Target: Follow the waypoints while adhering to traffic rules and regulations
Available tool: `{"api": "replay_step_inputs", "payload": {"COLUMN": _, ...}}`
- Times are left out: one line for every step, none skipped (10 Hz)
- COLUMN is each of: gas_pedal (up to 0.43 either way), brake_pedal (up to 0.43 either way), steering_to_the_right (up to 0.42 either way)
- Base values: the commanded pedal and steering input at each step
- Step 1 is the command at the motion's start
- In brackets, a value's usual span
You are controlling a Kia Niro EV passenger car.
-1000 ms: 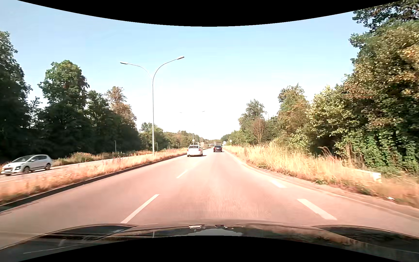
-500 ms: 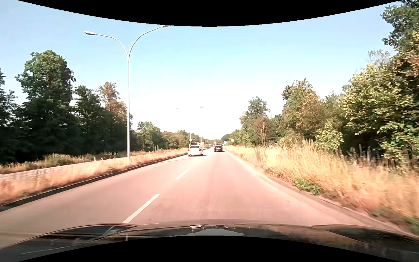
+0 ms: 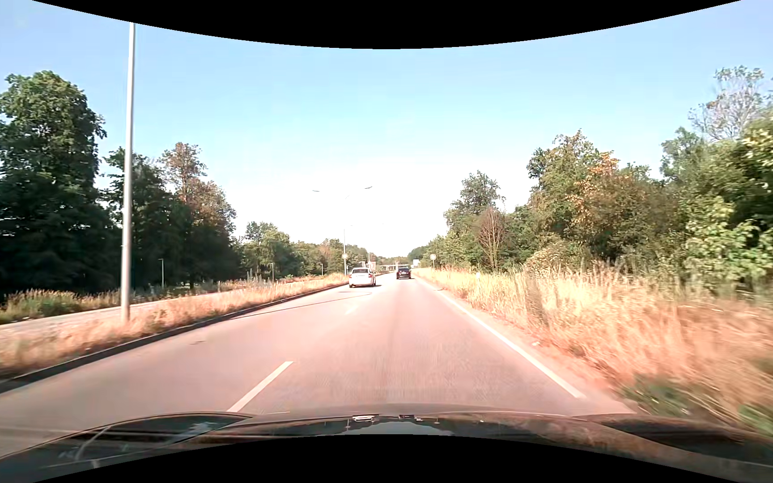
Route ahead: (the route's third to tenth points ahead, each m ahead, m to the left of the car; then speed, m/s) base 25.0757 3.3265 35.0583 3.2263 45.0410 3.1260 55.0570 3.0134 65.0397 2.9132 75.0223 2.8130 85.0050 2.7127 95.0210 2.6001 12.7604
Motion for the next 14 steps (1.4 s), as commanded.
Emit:
{"api": "replay_step_inputs", "payload": {"gas_pedal": 0.197, "brake_pedal": 0.000, "steering_to_the_right": 0.000}}
{"api": "replay_step_inputs", "payload": {"gas_pedal": 0.197, "brake_pedal": 0.000, "steering_to_the_right": -0.001}}
{"api": "replay_step_inputs", "payload": {"gas_pedal": 0.197, "brake_pedal": 0.000, "steering_to_the_right": 0.000}}
{"api": "replay_step_inputs", "payload": {"gas_pedal": 0.197, "brake_pedal": 0.000, "steering_to_the_right": 0.000}}
{"api": "replay_step_inputs", "payload": {"gas_pedal": 0.197, "brake_pedal": 0.000, "steering_to_the_right": -0.001}}
{"api": "replay_step_inputs", "payload": {"gas_pedal": 0.197, "brake_pedal": 0.000, "steering_to_the_right": 0.000}}
{"api": "replay_step_inputs", "payload": {"gas_pedal": 0.197, "brake_pedal": 0.000, "steering_to_the_right": 0.000}}
{"api": "replay_step_inputs", "payload": {"gas_pedal": 0.197, "brake_pedal": 0.000, "steering_to_the_right": 0.000}}
{"api": "replay_step_inputs", "payload": {"gas_pedal": 0.197, "brake_pedal": 0.000, "steering_to_the_right": 0.000}}
{"api": "replay_step_inputs", "payload": {"gas_pedal": 0.197, "brake_pedal": 0.000, "steering_to_the_right": 0.000}}
{"api": "replay_step_inputs", "payload": {"gas_pedal": 0.197, "brake_pedal": 0.000, "steering_to_the_right": 0.000}}
{"api": "replay_step_inputs", "payload": {"gas_pedal": 0.197, "brake_pedal": 0.000, "steering_to_the_right": 0.000}}
{"api": "replay_step_inputs", "payload": {"gas_pedal": 0.197, "brake_pedal": 0.000, "steering_to_the_right": 0.000}}
{"api": "replay_step_inputs", "payload": {"gas_pedal": 0.197, "brake_pedal": 0.000, "steering_to_the_right": 0.000}}
